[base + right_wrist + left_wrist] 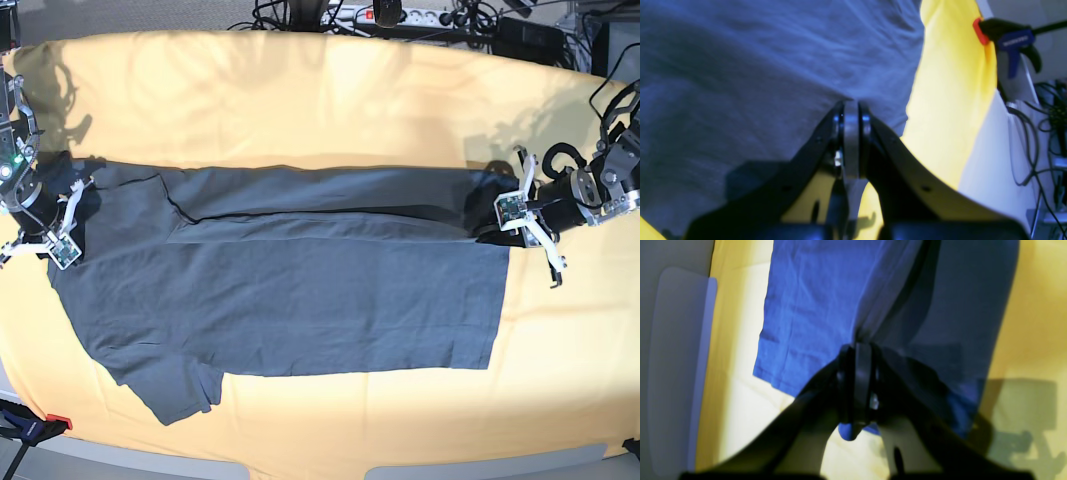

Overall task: Fold the T-shirt properly
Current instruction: 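Lift the grasped long edge and fold it toward the shirt's middle, then open both grippers and reposition them along the folded edge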

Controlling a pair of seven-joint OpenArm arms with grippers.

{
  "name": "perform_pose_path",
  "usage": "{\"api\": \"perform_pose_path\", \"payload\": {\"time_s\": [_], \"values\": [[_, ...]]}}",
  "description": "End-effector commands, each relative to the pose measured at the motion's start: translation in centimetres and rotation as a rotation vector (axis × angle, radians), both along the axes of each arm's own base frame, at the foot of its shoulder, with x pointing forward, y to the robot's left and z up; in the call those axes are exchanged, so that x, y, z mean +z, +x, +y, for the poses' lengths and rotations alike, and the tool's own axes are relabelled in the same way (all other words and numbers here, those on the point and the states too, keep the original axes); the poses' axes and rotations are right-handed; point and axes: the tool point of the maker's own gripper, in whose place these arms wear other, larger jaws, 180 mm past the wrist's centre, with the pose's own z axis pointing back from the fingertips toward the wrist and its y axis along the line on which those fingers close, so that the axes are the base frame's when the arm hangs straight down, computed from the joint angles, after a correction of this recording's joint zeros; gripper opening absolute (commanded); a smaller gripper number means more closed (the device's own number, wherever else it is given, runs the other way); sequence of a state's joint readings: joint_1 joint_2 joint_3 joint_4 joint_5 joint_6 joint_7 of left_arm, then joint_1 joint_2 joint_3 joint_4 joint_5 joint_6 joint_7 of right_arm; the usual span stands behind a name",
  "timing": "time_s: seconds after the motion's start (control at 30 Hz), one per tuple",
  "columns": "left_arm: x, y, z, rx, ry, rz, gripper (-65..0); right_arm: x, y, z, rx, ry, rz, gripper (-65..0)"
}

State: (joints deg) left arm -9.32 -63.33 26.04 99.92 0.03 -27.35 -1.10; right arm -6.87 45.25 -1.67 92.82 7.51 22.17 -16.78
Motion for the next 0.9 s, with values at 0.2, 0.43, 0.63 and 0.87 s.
{"api": "perform_pose_path", "payload": {"time_s": [0.2,0.43,0.63,0.87], "values": [[2.9,2.4,1.3,0.002,0.067,-0.124,-37.0,2.7,1.5,-0.2,-0.018,0.055,-0.055,-50.3],[4.8,2.5,2.2,-0.010,0.071,-0.104,-21.1,1.6,-0.1,0.0,0.042,-0.004,0.093,-24.7],[4.2,-1.6,0.9,-0.134,0.067,0.075,-21.1,1.6,-3.5,3.4,0.193,0.027,0.293,-24.7],[2.3,-4.8,2.7,-0.168,0.180,0.154,-21.1,-2.8,-9.5,2.7,0.168,-0.058,0.512,-24.8]]}}
